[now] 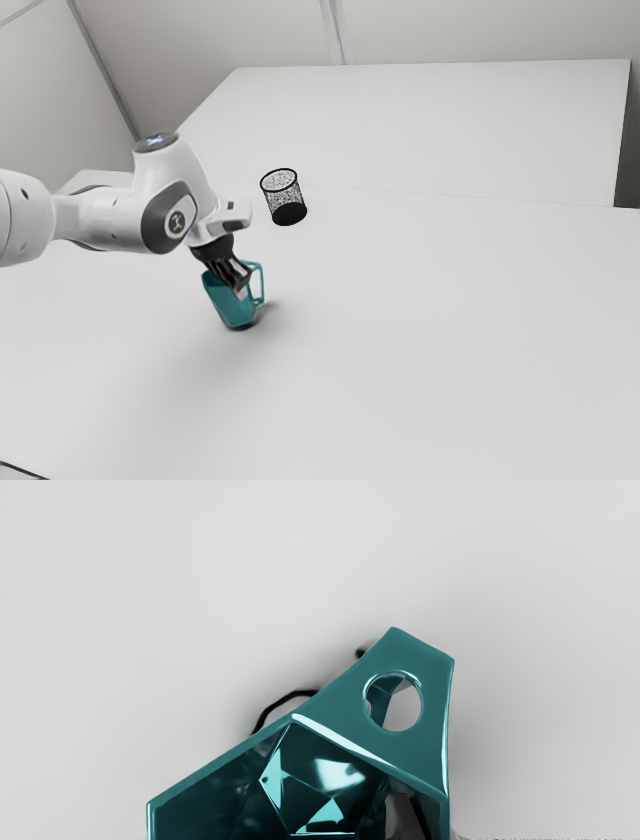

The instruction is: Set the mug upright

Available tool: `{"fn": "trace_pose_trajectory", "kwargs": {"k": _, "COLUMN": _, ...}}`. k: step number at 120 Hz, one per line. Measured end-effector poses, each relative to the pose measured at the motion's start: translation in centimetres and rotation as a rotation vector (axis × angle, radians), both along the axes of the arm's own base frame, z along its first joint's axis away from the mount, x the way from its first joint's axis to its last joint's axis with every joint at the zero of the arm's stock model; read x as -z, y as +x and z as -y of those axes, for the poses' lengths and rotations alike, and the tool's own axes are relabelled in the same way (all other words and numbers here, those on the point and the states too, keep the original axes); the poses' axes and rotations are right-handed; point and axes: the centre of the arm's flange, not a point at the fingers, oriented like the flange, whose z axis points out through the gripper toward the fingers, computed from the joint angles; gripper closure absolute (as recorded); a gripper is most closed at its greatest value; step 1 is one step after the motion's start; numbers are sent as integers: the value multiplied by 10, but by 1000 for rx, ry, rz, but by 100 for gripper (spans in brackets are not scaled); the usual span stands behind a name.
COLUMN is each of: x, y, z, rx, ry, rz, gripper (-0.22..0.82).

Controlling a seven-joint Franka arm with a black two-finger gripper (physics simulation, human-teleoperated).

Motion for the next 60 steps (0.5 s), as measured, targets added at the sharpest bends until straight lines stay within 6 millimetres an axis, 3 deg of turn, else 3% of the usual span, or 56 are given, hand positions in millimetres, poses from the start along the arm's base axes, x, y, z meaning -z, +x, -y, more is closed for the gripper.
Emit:
{"fn": "trace_pose_trajectory", "kwargs": {"k": 31, "x": 6, "y": 0, "z": -2, "rx": -14, "ry": 33, "rz": -9, "gripper": 78}}
{"fn": "trace_pose_trajectory", "kwargs": {"k": 60, "x": 3, "y": 2, "z": 3, "rx": -11, "ry": 51, "rz": -3, "gripper": 30}}
